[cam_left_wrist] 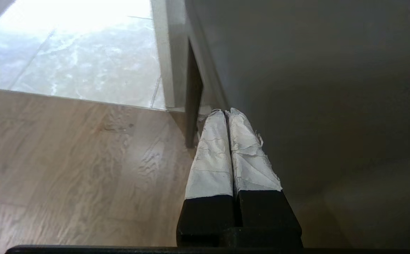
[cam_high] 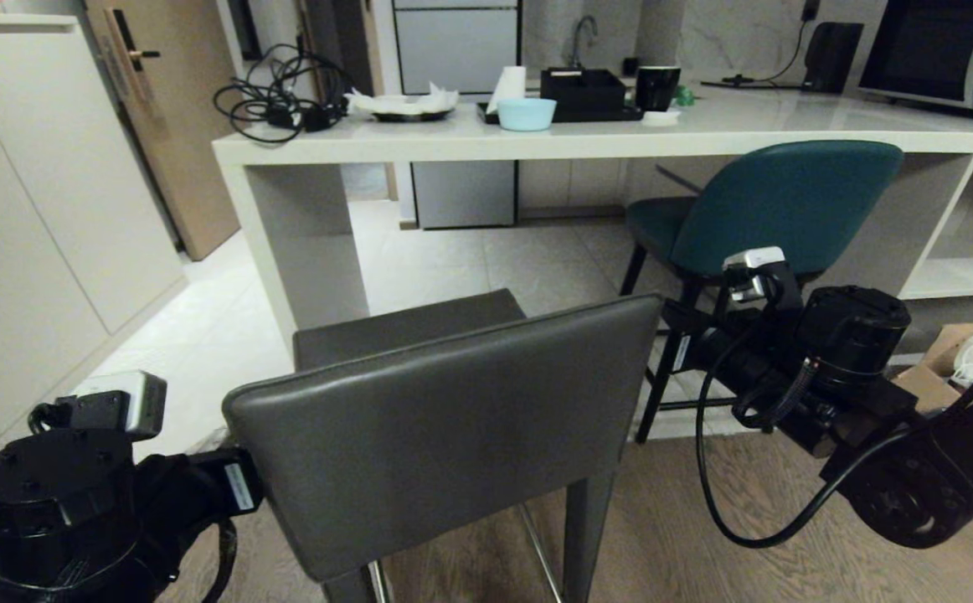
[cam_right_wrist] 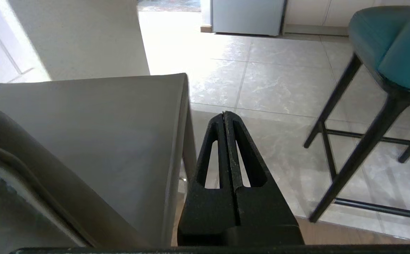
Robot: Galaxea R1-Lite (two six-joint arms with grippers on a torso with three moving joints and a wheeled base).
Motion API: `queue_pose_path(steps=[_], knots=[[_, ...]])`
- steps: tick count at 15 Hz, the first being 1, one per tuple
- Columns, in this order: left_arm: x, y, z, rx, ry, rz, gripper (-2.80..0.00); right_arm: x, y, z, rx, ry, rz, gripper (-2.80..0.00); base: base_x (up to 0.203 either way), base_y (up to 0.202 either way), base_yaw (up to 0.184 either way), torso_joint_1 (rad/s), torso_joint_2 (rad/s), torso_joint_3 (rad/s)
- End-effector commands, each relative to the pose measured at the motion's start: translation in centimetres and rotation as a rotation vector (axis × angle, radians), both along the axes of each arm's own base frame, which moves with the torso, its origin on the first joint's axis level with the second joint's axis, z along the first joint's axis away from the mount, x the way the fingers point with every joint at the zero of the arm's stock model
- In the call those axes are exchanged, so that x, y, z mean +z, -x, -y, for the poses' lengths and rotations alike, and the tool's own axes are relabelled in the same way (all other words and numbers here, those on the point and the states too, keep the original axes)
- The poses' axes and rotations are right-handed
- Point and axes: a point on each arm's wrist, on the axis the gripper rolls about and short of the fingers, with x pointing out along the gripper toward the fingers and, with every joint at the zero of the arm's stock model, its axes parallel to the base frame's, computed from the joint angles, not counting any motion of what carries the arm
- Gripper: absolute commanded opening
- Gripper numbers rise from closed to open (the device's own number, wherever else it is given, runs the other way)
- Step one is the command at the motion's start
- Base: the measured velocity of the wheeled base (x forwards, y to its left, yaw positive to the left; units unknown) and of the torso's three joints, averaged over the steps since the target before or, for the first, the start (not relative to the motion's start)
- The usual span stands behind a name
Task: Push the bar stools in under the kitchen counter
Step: Push the gray chair back under the dining table
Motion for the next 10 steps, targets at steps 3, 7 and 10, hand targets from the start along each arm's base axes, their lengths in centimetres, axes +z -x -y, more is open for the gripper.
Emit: queue_pose_path(steps=[3,7,10], knots=[[-0.2,-2.8,1.7,-0.001,-0.003,-0.007,-2.8,-0.2,0.6,-1.8,0.054,0.003,-0.009,-2.8,0.0,0.0,0.0,0.0,0.0,0.0],[-0.2,-4.2,2.2,0.01,-0.004,-0.006,-2.8,-0.7,2.1,-3.7,0.124,0.02,-0.028,-2.8,0.0,0.0,0.0,0.0,0.0,0.0],[-0.4,-5.1,1.8,0.027,-0.004,-0.015,-2.8,-0.6,2.2,-3.9,0.129,0.029,-0.021,-2.8,0.0,0.0,0.0,0.0,0.0,0.0]])
